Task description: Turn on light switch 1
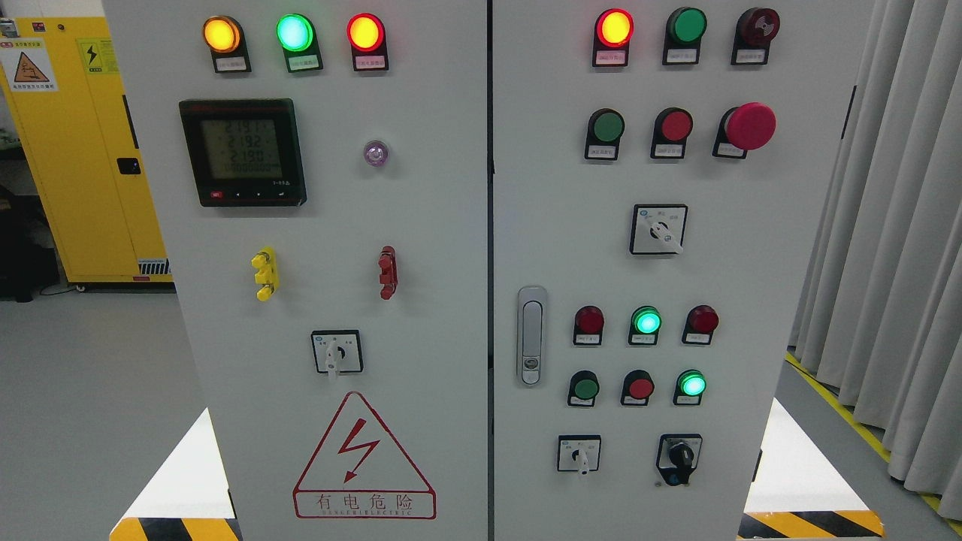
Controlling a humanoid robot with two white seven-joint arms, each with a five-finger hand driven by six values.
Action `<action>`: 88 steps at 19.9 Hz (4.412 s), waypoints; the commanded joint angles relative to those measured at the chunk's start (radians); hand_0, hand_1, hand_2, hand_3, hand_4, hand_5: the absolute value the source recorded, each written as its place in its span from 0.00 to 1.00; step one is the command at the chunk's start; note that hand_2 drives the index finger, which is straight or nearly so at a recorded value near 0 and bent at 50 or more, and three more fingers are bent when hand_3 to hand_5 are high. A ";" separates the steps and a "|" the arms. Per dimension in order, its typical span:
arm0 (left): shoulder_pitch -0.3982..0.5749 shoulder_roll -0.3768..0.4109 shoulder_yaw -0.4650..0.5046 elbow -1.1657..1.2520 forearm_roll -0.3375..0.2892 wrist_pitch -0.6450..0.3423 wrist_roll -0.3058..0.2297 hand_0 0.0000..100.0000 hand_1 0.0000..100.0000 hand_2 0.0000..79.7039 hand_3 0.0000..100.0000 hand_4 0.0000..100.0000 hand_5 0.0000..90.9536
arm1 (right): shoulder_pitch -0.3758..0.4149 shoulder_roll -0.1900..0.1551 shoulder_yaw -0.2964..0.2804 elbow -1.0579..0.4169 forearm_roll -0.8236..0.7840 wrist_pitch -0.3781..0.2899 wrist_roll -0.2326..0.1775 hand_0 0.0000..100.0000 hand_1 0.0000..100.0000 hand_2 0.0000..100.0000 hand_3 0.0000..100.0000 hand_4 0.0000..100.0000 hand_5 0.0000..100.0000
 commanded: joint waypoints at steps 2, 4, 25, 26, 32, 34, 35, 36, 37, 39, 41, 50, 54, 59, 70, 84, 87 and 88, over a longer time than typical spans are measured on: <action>0.014 0.041 0.008 -0.571 -0.004 0.018 0.019 0.23 0.51 0.48 0.40 0.62 0.54 | 0.000 0.000 0.000 0.000 -0.029 0.001 0.001 0.00 0.50 0.04 0.00 0.00 0.00; 0.011 0.040 -0.001 -0.603 -0.002 0.015 0.037 0.22 0.54 0.55 0.49 0.69 0.65 | 0.000 0.000 0.000 0.000 -0.029 0.001 0.001 0.00 0.50 0.04 0.00 0.00 0.00; -0.357 -0.078 -0.098 -0.659 -0.018 0.292 0.105 0.08 0.63 0.76 0.83 0.87 0.90 | 0.000 0.000 0.000 0.000 -0.029 0.001 0.001 0.00 0.50 0.04 0.00 0.00 0.00; -0.380 -0.082 -0.100 -0.657 -0.033 0.315 0.112 0.08 0.63 0.76 0.83 0.87 0.90 | 0.000 0.000 0.000 0.000 -0.029 0.001 0.001 0.00 0.50 0.04 0.00 0.00 0.00; -0.422 -0.089 -0.141 -0.657 -0.096 0.354 0.192 0.07 0.63 0.75 0.83 0.88 0.91 | 0.000 0.000 0.000 0.000 -0.029 0.001 0.001 0.00 0.50 0.04 0.00 0.00 0.00; -0.446 -0.092 -0.140 -0.655 -0.096 0.389 0.194 0.07 0.63 0.74 0.88 0.88 0.92 | 0.000 0.000 0.000 0.000 -0.029 0.001 0.001 0.00 0.50 0.04 0.00 0.00 0.00; -0.462 -0.094 -0.140 -0.655 -0.098 0.408 0.194 0.07 0.64 0.74 0.89 0.88 0.92 | 0.000 0.000 0.000 0.000 -0.029 0.001 0.001 0.00 0.50 0.04 0.00 0.00 0.00; -0.472 -0.095 -0.140 -0.657 -0.098 0.424 0.197 0.07 0.64 0.74 0.89 0.88 0.93 | 0.000 0.000 0.000 0.000 -0.029 0.001 0.001 0.00 0.50 0.04 0.00 0.00 0.00; -0.480 -0.097 -0.138 -0.655 -0.098 0.434 0.200 0.08 0.64 0.74 0.89 0.88 0.93 | 0.000 0.000 0.000 0.000 -0.029 0.001 0.001 0.00 0.50 0.04 0.00 0.00 0.00; -0.505 -0.101 -0.138 -0.655 -0.099 0.457 0.212 0.08 0.63 0.74 0.89 0.88 0.93 | 0.000 0.000 0.000 0.000 -0.029 0.001 0.001 0.00 0.50 0.04 0.00 0.00 0.00; -0.537 -0.103 -0.138 -0.655 -0.098 0.497 0.230 0.08 0.63 0.74 0.89 0.88 0.93 | 0.000 0.000 0.000 0.000 -0.029 0.001 0.001 0.00 0.50 0.04 0.00 0.00 0.00; -0.600 -0.109 -0.138 -0.655 -0.107 0.566 0.263 0.14 0.64 0.72 0.90 0.89 0.94 | 0.000 0.000 0.000 0.000 -0.029 0.001 -0.001 0.00 0.50 0.04 0.00 0.00 0.00; -0.615 -0.112 -0.138 -0.655 -0.133 0.595 0.264 0.17 0.64 0.72 0.89 0.89 0.94 | 0.000 0.000 0.000 0.000 -0.029 0.001 0.001 0.00 0.50 0.04 0.00 0.00 0.00; -0.649 -0.118 -0.138 -0.654 -0.148 0.627 0.264 0.18 0.64 0.72 0.90 0.89 0.94 | 0.000 0.000 0.000 0.000 -0.029 0.001 0.001 0.00 0.50 0.04 0.00 0.00 0.00; -0.684 -0.123 -0.138 -0.643 -0.167 0.665 0.278 0.19 0.64 0.71 0.87 0.89 0.94 | 0.000 0.000 0.000 0.000 -0.029 0.001 0.001 0.00 0.50 0.04 0.00 0.00 0.00; -0.749 -0.131 -0.138 -0.600 -0.167 0.698 0.300 0.20 0.64 0.71 0.83 0.89 0.94 | 0.000 0.000 0.000 0.000 -0.029 0.001 0.001 0.00 0.50 0.04 0.00 0.00 0.00; -0.756 -0.131 -0.138 -0.596 -0.167 0.708 0.300 0.20 0.64 0.71 0.83 0.89 0.94 | 0.000 0.000 0.000 0.000 -0.029 0.001 0.001 0.00 0.50 0.04 0.00 0.00 0.00; -0.756 -0.132 -0.138 -0.591 -0.167 0.708 0.300 0.20 0.64 0.71 0.83 0.89 0.94 | 0.000 0.000 0.000 0.000 -0.029 0.001 0.001 0.00 0.50 0.04 0.00 0.00 0.00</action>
